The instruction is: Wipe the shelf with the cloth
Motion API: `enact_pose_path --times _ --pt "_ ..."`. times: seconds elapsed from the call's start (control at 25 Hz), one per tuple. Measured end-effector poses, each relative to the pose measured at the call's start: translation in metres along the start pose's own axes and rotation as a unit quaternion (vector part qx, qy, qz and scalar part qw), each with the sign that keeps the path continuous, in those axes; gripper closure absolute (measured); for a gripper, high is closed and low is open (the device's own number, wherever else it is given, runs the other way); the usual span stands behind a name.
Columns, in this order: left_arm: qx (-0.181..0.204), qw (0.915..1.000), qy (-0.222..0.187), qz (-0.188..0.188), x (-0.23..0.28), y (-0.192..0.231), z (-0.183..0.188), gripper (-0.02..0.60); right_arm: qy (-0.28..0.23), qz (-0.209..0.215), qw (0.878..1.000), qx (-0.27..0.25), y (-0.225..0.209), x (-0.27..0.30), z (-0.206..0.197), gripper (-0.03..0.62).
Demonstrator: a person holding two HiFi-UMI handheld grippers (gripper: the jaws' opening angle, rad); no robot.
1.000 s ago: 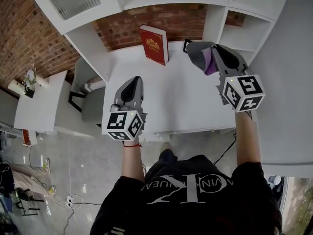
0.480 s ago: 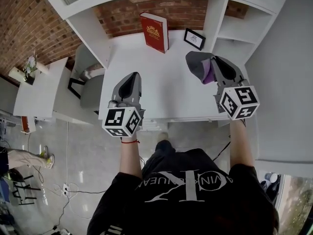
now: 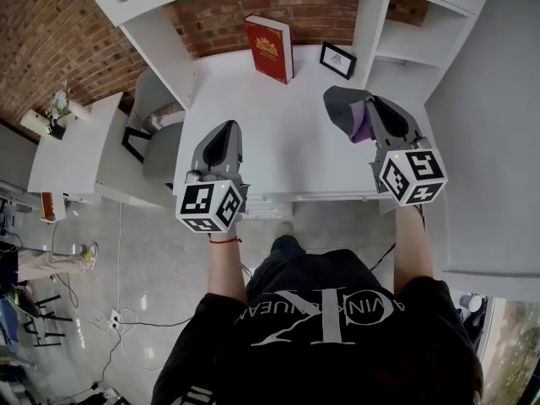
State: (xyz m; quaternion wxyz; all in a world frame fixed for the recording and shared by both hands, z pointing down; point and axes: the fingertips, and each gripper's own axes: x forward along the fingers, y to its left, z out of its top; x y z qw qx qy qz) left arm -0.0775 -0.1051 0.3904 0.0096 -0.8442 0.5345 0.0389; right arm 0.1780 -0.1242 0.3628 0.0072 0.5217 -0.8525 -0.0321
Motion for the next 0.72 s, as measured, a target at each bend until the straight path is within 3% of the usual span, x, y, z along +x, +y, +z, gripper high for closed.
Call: enact_pose_path --times 0.72 --pt "0.004 0.9999 0.001 0.010 -0.013 -0.002 0.004 0.571 -0.003 0.011 1.000 0.009 0.009 -0.008 0.001 0.565"
